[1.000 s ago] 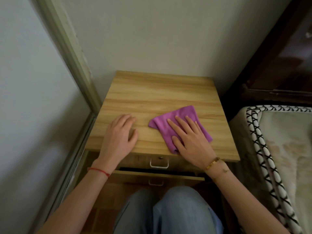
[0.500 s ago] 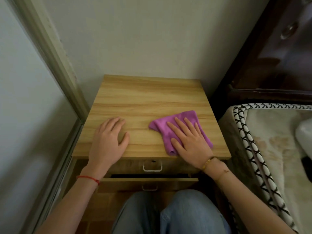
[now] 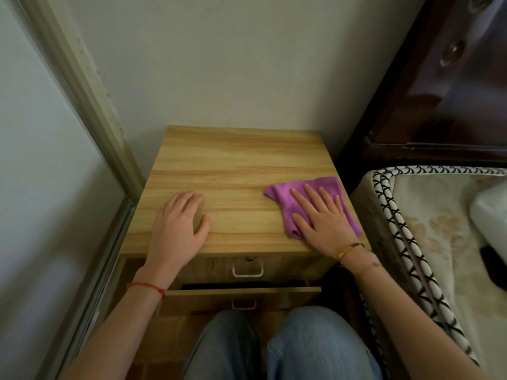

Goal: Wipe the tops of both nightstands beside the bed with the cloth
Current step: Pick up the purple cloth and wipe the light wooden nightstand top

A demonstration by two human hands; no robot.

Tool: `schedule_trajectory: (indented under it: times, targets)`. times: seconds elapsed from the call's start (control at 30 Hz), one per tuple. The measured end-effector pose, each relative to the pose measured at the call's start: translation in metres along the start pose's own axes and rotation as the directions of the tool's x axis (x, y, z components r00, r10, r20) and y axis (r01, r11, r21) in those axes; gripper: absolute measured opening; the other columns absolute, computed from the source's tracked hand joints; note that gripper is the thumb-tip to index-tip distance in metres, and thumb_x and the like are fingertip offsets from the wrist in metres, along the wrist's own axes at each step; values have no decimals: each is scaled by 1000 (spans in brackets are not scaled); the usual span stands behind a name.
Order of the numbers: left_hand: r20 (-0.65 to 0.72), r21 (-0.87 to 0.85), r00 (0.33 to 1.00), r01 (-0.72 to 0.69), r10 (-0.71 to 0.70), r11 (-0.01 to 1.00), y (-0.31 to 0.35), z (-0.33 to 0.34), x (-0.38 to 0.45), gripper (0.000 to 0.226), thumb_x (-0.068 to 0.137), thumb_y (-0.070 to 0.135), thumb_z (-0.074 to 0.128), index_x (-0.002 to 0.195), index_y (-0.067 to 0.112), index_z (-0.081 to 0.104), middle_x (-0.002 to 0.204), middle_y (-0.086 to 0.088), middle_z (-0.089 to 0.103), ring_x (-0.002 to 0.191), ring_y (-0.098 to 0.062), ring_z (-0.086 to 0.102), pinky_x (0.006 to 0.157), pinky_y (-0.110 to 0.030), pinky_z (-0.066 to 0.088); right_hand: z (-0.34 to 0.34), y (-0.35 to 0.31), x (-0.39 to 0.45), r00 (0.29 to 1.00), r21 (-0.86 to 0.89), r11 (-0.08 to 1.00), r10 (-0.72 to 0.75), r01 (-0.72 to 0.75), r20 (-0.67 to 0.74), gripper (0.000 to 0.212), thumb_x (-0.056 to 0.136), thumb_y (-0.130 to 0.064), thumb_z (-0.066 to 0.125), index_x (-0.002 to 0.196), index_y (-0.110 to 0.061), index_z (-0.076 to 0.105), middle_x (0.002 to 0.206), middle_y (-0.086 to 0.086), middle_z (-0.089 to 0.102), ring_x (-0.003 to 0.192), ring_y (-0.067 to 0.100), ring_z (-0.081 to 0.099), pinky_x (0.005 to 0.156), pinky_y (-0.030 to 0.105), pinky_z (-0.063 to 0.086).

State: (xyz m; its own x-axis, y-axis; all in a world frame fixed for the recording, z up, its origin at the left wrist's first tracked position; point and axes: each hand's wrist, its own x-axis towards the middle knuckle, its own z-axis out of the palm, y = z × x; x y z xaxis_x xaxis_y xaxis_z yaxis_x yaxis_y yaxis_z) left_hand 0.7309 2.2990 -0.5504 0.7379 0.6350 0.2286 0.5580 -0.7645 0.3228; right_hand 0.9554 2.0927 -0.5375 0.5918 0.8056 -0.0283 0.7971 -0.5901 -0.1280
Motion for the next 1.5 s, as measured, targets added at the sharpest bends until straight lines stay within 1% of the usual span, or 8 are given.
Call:
schedule_trajectory:
  times: [0.23,0.4,0.63,0.83,1.03,1.2,1.4,1.5]
  targets:
    - [20,2,998,-64,63,998,28,-1,7,50,97,40,45,139,13,50,145,-8,47,138,-23,36,118,-40,24,-5,-10,-27,991,-87,990,-119,114,-59,65,93,-64,19,150,-36,6,158,-1,13,146,21,4,116,40,-10]
    - [33,-17,993,-109,109,994,45,5,16,51,97,40,44,140,13,49,146,-8,46,138,-23,36,117,-39,24,-1,2,-40,987,19,998,-59,62,-149,68,95,-58,28,152,-25,10,159,3,9,146,21,6,118,36,-2]
    - [63,-11,993,-101,101,995,44,13,23,52,98,41,45,140,13,48,146,-7,46,137,-23,37,116,-39,26,-3,33,-29,986,33,993,118,-115,-118,70,96,-54,15,151,-12,3,160,6,4,147,18,0,115,31,-8]
    - [52,-28,994,-95,96,995,42,17,18,53,97,42,45,142,13,46,148,-6,42,138,-23,35,116,-39,25,2,28,-55,991,16,997,-69,71,-111,62,99,-50,19,152,-23,1,159,-2,0,146,14,-3,117,31,-7]
    - [55,-30,996,-71,73,997,43,19,18,55,97,44,42,145,16,42,152,-3,38,141,-20,29,116,-35,18,-7,35,2,993,16,997,71,-70,-93,64,99,-46,24,152,-12,8,159,7,6,147,20,2,115,31,-8]
    - [50,-42,998,-37,39,998,45,18,17,56,96,45,43,145,17,42,152,-2,38,141,-19,30,115,-35,19,7,3,-19,983,58,983,-168,173,-71,69,95,-58,16,152,-21,2,159,-3,3,146,12,-1,118,31,-4]
    - [52,-71,998,-36,39,997,44,17,15,55,97,44,44,145,16,42,152,-3,38,142,-20,30,117,-39,23,-8,45,42,996,15,998,58,-58,-64,67,98,-49,24,152,-11,9,159,7,7,146,19,4,115,30,-7]
    - [50,-60,998,-31,35,998,44,17,15,56,97,45,45,145,17,42,153,-1,37,142,-20,29,117,-37,20,-1,13,39,996,45,998,-44,47,-82,66,98,-49,26,152,-14,10,159,4,8,146,18,5,115,29,-7]
